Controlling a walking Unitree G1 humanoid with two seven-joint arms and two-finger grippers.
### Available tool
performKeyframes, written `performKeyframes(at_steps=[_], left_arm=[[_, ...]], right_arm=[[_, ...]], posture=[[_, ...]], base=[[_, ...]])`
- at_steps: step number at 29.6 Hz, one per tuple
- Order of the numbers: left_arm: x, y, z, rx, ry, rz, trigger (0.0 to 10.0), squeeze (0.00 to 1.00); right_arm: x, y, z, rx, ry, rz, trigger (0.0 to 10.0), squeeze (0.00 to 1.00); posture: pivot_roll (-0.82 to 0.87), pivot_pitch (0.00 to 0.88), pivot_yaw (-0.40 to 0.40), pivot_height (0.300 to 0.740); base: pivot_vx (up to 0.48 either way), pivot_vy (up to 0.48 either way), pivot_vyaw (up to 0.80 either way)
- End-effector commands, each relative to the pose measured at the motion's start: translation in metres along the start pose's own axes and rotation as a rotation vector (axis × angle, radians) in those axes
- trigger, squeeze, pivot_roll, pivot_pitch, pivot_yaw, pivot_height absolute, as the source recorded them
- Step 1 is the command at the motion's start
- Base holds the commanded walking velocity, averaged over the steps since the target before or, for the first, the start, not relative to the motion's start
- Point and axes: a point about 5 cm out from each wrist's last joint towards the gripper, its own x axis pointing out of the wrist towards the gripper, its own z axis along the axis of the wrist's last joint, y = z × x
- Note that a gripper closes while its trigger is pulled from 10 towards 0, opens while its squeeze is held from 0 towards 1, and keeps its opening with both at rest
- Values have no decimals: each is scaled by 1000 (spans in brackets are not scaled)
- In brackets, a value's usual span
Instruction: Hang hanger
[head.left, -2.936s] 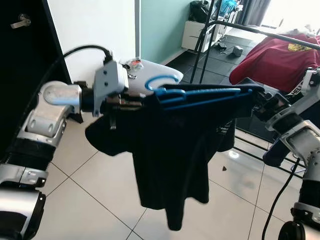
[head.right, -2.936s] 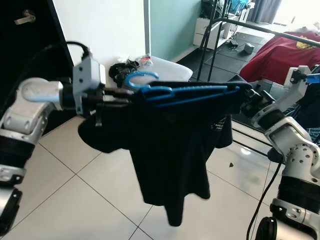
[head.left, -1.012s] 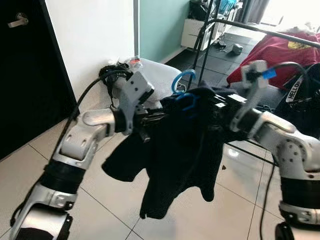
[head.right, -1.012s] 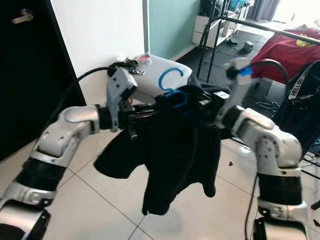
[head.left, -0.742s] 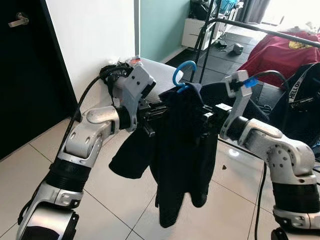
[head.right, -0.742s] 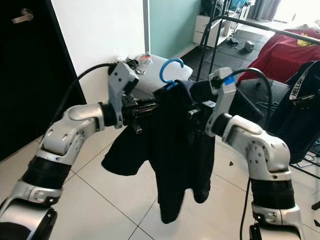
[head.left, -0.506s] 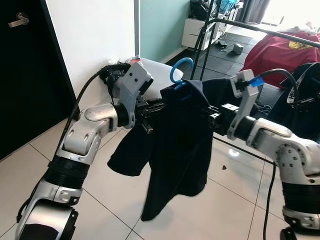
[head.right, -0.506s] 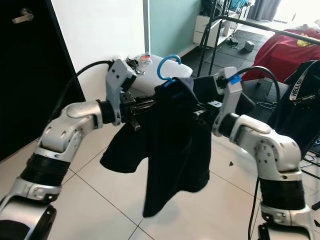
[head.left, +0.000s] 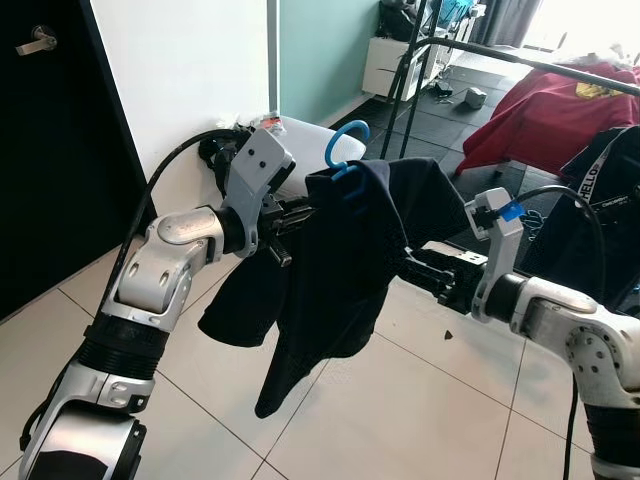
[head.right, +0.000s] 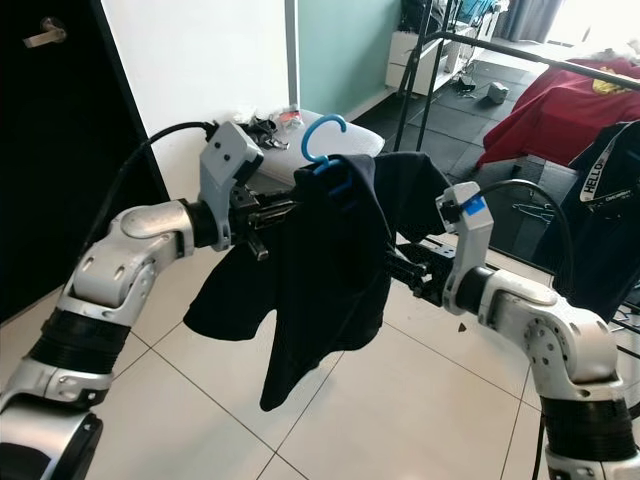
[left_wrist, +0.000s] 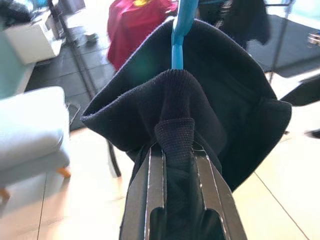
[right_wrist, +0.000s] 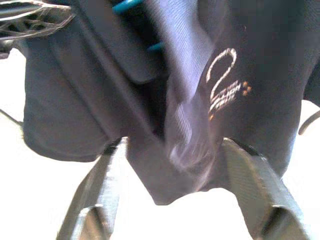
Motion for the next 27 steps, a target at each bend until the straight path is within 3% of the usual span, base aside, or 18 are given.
performKeyframes(at_steps=[1,2,3,4,7,8,12,13,15,20,22,24,27], left_arm=[[-4,-1,-9,-62,-36,46,10000,0],[-4,-1,-9,-62,-36,46,10000,0],[-8,-4,-21,-105,-41,74,10000,0],[-12,-7,-37,-170,-27,113,10000,0],[-22,-10,-62,-243,-4,194,10000,0],[-22,-10,-62,-243,-4,194,10000,0],[-55,-20,-110,-293,67,342,10000,0],[-55,-20,-110,-293,67,342,10000,0],[-64,-25,-117,-286,71,357,10000,0],[-70,-31,-119,-283,55,340,10000,0],[-68,-33,-109,-273,-8,295,10000,0],[-68,-33,-109,-273,-8,295,10000,0],[-57,-33,-89,-234,-84,241,10000,0]], right_arm=[[-6,1,6,-2,-84,-11,10000,1000],[-6,1,6,-2,-84,-11,10000,1000],[-8,-7,7,27,-143,-92,10000,878],[-10,-16,5,85,-193,-183,10000,0],[-12,-27,-4,171,-238,-286,10000,0],[-12,-27,-4,171,-238,-286,10000,0],[-25,-38,-50,321,-255,-446,10000,0],[-25,-38,-50,321,-255,-446,10000,0],[-31,-42,-70,370,-237,-510,10000,0],[-34,-40,-85,402,-227,-550,10000,0],[-31,-37,-90,387,-232,-569,10000,0],[-31,-37,-90,387,-232,-569,10000,0],[-25,-35,-86,357,-246,-577,10000,0]], posture=[[-40,79,-47,740],[-40,79,-47,740],[-42,76,-46,740],[-43,76,-46,740],[-43,74,-45,740],[-43,74,-45,740],[-39,68,-51,740],[-39,68,-51,740],[-39,65,-52,740],[-46,56,-51,740],[-51,60,-52,740],[-51,60,-52,740],[-51,58,-55,740]], base=[[0,0,0],[0,0,0],[0,0,0],[0,0,0],[0,0,0],[0,0,0],[0,0,-389],[0,0,-800],[0,0,-800],[0,0,-800],[221,0,-400],[442,0,0],[480,0,0]])
